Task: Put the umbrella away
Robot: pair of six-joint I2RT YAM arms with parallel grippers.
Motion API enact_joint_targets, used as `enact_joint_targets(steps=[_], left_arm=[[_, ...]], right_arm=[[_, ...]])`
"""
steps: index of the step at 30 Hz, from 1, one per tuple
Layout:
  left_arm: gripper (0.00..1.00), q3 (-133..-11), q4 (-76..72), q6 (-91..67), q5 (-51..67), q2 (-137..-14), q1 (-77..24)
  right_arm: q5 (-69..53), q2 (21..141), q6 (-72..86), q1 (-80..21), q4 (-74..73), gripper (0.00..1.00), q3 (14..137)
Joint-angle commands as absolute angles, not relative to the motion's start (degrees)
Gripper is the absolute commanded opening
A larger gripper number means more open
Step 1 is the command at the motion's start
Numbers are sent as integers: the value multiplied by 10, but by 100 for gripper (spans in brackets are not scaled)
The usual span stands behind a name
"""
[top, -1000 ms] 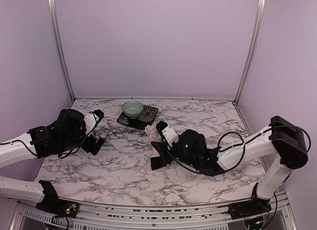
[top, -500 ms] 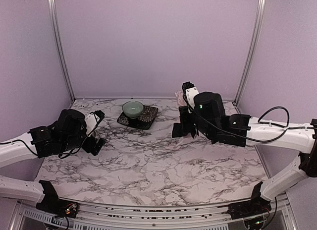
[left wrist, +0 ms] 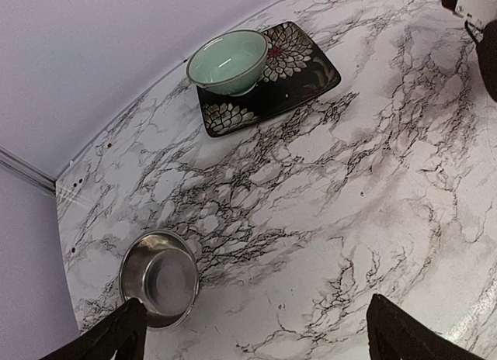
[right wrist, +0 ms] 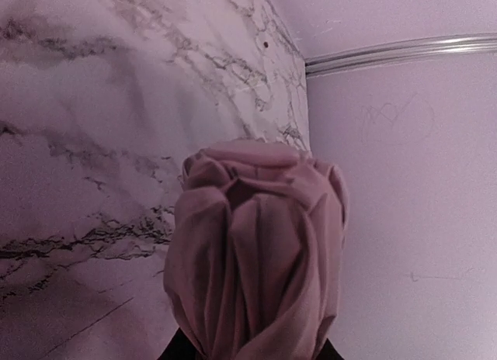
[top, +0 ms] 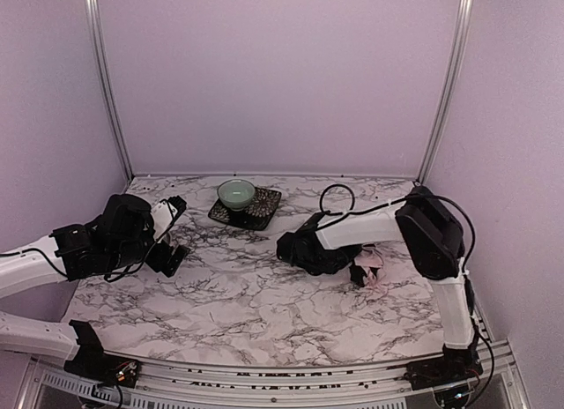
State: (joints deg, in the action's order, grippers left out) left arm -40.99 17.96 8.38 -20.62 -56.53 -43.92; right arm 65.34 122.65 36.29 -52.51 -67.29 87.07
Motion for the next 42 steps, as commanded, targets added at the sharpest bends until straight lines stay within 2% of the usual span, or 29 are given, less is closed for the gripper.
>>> enact_joint_targets(steps=[1,3,6,8,10,11,15,19,25,31,36,38,42], left_arm=[[99,-402,169,87,-209,-567,-438],[99,-403,168,87,-207,-570,-437],[99,-405,169,88,-199,-576,-438],[99,-405,171,89,-197,-579,-438],[99,-404,172,89,-198,-579,-438],[99,-403,172,89,-198,-579,-438],[99,-403,173,91,-191,-582,-438],[99,-404,175,91,-184,-587,-438],[99,-404,177,93,-175,-588,-438],[99,-404,178,94,-171,-591,-438],[99,-403,179,95,-164,-594,-437],[99,-405,179,95,-160,-594,-438],[99,-405,179,96,-155,-594,-438]], right_arm=[[654,1323,455,-540,-785,5,919],[621,1350,438,-551,-772,16,944],[545,1346,330,-571,-666,54,955],[467,1324,259,-580,-586,73,950],[382,1298,203,-586,-524,97,945],[341,1285,188,-587,-501,99,945],[212,1238,152,-586,-458,100,951],[166,1161,129,-573,-437,100,918],[102,990,150,-442,-361,83,756],[49,889,155,-346,-325,82,624],[-46,853,171,-316,-281,79,537],[-50,858,189,-315,-275,70,511],[-87,884,225,-315,-248,38,491]])
